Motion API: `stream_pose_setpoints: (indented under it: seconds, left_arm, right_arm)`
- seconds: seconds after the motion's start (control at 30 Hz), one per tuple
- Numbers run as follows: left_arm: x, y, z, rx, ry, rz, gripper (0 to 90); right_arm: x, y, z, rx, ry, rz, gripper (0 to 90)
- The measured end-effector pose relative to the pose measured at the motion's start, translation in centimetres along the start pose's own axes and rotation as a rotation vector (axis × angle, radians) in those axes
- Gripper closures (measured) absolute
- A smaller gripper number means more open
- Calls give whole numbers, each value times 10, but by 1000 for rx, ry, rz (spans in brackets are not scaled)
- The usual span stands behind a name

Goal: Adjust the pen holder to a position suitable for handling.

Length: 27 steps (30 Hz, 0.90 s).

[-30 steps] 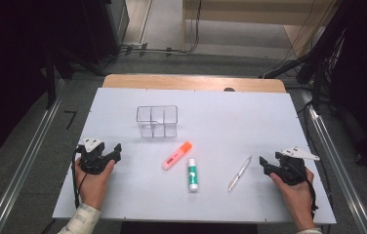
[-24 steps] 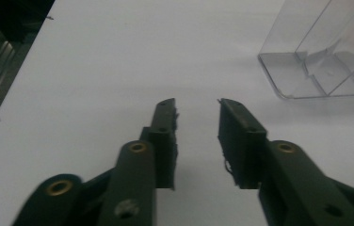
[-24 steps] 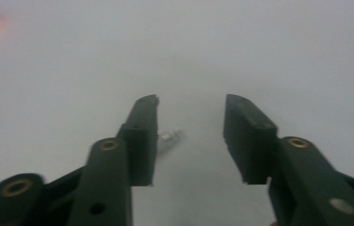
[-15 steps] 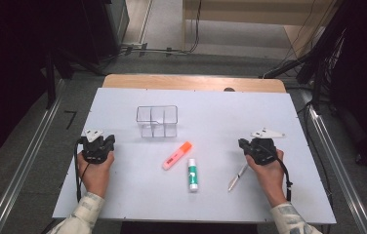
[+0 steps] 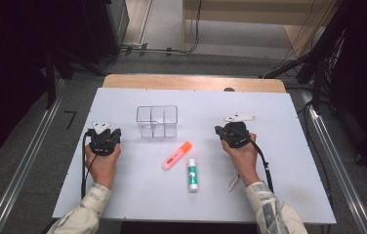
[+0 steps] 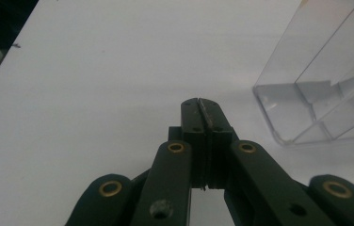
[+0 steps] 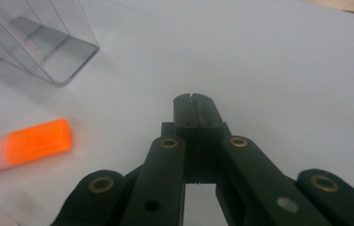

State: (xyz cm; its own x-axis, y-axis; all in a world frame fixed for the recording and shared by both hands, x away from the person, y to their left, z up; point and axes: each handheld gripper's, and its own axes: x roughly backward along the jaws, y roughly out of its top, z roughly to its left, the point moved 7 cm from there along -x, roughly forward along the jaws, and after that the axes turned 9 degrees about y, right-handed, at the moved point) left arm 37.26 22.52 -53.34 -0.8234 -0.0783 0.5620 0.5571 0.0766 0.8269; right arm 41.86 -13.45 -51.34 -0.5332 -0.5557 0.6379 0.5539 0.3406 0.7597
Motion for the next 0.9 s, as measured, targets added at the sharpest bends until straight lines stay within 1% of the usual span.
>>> stream_pose_setpoints:
  seconds: [0.03,0.07,0.13,0.2,0.23,0.27,0.37,0.43,0.5,0.57,0.67,0.7,0.8,0.9]
  left_arm:
    - [-1,2,-2,3,-3,-3,900]
    - [-4,6,-5,4,-6,-9,900]
    - [-8,9,-9,4,-11,-10,900]
    - [-12,10,-14,-10,-17,-5,900]
    - [-15,11,-17,-16,-30,-7,900]
    - [-17,12,-20,-35,-32,-1,900]
    - [-26,13,-29,-50,-38,16,900]
    - [-32,15,-33,-60,-35,20,900]
    - [-36,17,-36,-63,-38,25,900]
    - [-37,19,-38,-63,-41,28,900]
    - [-39,25,-40,-66,-40,19,900]
    - [-40,25,-41,-61,-41,16,900]
    - [-42,24,-41,-61,-39,22,900]
    - [-42,26,-43,-59,-57,14,900]
  right_arm:
    - [0,0,0,0,0,0,879]
    - [-7,5,5,7,5,7,879]
    - [-13,10,10,15,11,11,879]
    - [-20,15,15,23,21,11,879]
    - [-24,18,18,27,27,12,879]
    - [-27,21,21,29,30,13,879]
    - [-40,27,33,41,50,23,879]
    - [-50,31,40,48,60,31,879]
    - [-59,34,48,54,69,36,879]
    - [-67,36,54,61,73,42,879]
    - [-77,38,61,57,80,50,879]
    - [-79,38,63,56,83,52,879]
    - [-85,39,68,55,83,54,879]
    - [-89,39,72,53,84,53,879]
